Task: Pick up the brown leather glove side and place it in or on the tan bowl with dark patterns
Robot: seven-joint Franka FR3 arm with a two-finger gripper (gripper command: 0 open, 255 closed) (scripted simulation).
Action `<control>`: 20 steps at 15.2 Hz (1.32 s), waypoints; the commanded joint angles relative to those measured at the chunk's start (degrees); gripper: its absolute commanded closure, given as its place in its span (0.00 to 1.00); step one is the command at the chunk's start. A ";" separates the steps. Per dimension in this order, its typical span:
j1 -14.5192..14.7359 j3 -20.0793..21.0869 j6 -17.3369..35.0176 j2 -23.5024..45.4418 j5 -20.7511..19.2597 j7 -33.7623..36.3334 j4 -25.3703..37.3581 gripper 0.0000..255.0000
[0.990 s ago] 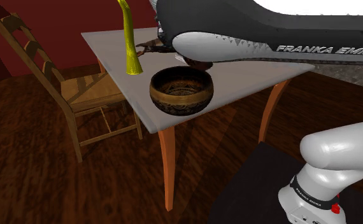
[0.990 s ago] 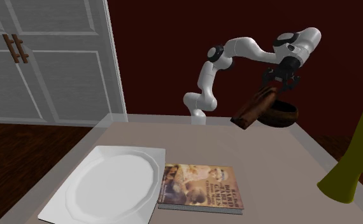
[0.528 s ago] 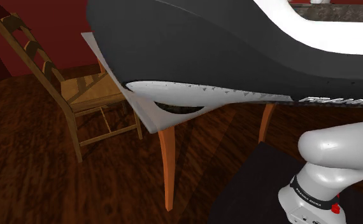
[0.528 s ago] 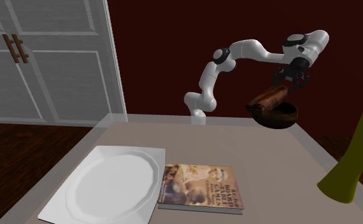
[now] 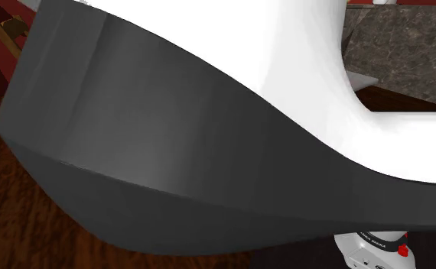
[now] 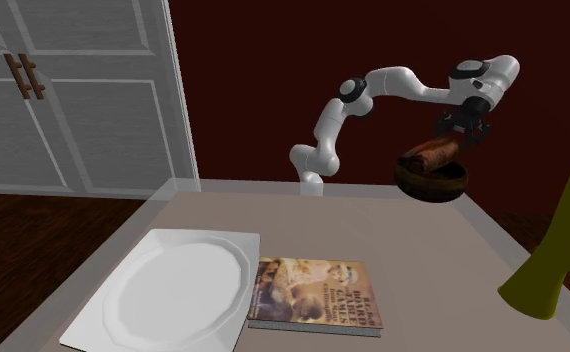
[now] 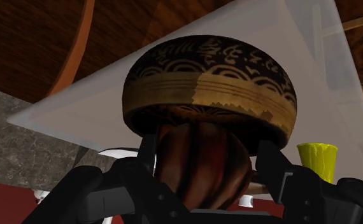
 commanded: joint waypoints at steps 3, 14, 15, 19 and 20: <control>2.21 -0.54 2.55 -0.13 0.36 1.91 -4.20 1.00; 2.17 -0.43 2.49 -0.05 0.28 1.97 -4.13 0.00; 2.20 -0.45 2.51 -0.04 0.27 1.98 -4.17 0.00; -3.98 3.84 -3.93 -1.85 1.85 0.18 6.21 0.00; -5.92 4.98 -5.77 -2.50 2.37 -0.41 9.35 0.00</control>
